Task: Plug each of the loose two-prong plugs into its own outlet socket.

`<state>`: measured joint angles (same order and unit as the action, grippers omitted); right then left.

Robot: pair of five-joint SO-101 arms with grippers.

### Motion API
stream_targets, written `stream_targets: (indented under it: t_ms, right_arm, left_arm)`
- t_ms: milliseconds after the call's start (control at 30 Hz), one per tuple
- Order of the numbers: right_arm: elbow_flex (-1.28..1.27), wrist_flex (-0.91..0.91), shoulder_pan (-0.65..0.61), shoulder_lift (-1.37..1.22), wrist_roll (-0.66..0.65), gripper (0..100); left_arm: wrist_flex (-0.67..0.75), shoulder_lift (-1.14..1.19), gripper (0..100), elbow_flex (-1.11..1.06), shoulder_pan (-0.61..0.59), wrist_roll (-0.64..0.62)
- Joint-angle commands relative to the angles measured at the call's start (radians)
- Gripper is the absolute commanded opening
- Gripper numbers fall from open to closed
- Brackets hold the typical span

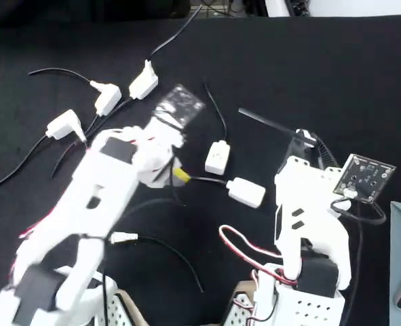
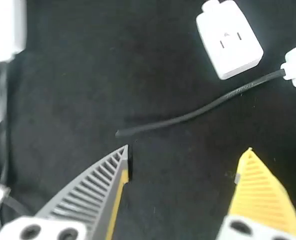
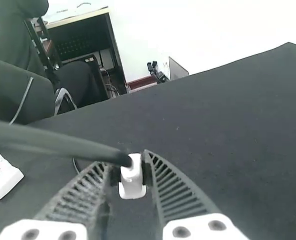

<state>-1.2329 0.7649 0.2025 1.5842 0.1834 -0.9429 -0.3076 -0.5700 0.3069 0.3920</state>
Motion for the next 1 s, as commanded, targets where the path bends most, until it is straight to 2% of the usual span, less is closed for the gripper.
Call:
stream_targets:
  t_ms: [0, 167, 433, 733, 900, 967]
  right_arm:
    - [0.033, -0.021, 0.011, 0.013, -0.002, 1.4]
    - [0.033, -0.021, 0.009, 0.013, -0.002, 1.4]
    - [0.018, -0.020, -0.040, 0.013, -0.002, 1.4]
    - [0.018, -0.018, -0.043, 0.016, -0.003, 1.4]
    - [0.018, -0.020, -0.043, 0.013, -0.003, 1.4]
    - [0.018, -0.020, -0.043, 0.013, -0.003, 1.4]
  left_arm:
    - [0.186, 0.120, 33, 0.058, 0.051, -0.008]
    - [0.350, 0.187, 33, 0.061, 0.088, -0.163]
    - [0.371, 0.321, 33, 0.209, 0.151, -0.362]
    - [0.364, 0.658, 33, 0.438, 0.157, -0.419]
    - [0.364, 0.735, 21, 0.464, 0.157, -0.404]
    - [0.348, 0.724, 15, 0.463, 0.157, -0.354]
